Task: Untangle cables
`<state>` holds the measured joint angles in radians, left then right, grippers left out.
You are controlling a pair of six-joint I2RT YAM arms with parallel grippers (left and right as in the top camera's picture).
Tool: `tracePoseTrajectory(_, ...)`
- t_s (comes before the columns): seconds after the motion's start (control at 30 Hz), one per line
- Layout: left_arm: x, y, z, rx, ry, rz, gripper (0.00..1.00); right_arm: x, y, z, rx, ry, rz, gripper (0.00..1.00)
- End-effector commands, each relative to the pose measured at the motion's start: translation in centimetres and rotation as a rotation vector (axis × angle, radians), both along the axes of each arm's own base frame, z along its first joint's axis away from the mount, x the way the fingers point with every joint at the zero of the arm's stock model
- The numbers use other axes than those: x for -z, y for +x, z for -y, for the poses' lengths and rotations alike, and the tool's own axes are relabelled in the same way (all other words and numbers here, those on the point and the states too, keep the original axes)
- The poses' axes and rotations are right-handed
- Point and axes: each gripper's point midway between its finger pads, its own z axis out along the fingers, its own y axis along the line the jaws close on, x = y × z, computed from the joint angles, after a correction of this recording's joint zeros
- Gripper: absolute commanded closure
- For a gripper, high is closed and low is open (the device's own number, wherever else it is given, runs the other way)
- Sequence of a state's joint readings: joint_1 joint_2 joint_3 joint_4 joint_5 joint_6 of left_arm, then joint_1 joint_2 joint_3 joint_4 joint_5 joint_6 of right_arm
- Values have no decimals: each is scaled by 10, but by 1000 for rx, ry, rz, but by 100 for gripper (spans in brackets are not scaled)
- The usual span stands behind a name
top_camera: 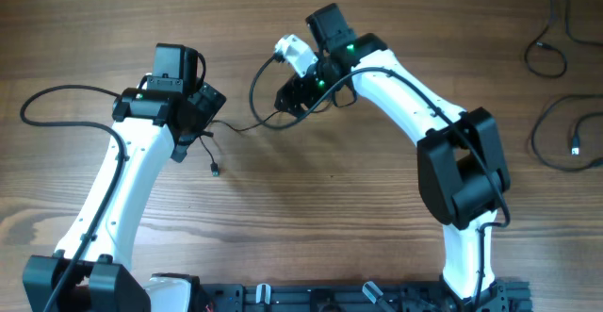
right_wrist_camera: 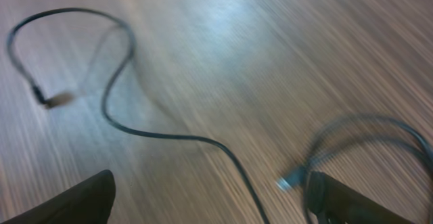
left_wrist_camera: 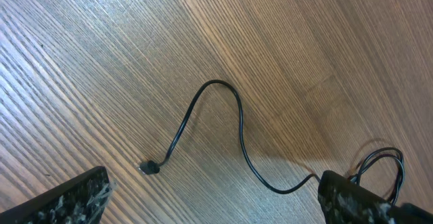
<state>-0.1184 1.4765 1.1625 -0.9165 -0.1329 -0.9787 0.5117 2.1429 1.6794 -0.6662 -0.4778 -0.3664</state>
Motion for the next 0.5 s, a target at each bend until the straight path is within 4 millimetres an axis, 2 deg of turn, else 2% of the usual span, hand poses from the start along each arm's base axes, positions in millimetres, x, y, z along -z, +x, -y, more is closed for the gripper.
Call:
tracePoseTrajectory(0.0,-5,2,-2,-4,5,15,0,20,-23,-17,-183,36,48,9)
tracePoseTrajectory(0.23,-5,2,-2,-4,5,15,0,46,-32,-40,-240,136,171,6)
tracePoseTrajectory(0.37,-5,2,-2,-4,5,15,0,58,-40,-40,-248,134,180,17)
tracePoseTrajectory(0.47,-5,2,-2,-4,5,15,0,59,-40,-40,-246,132,181,27)
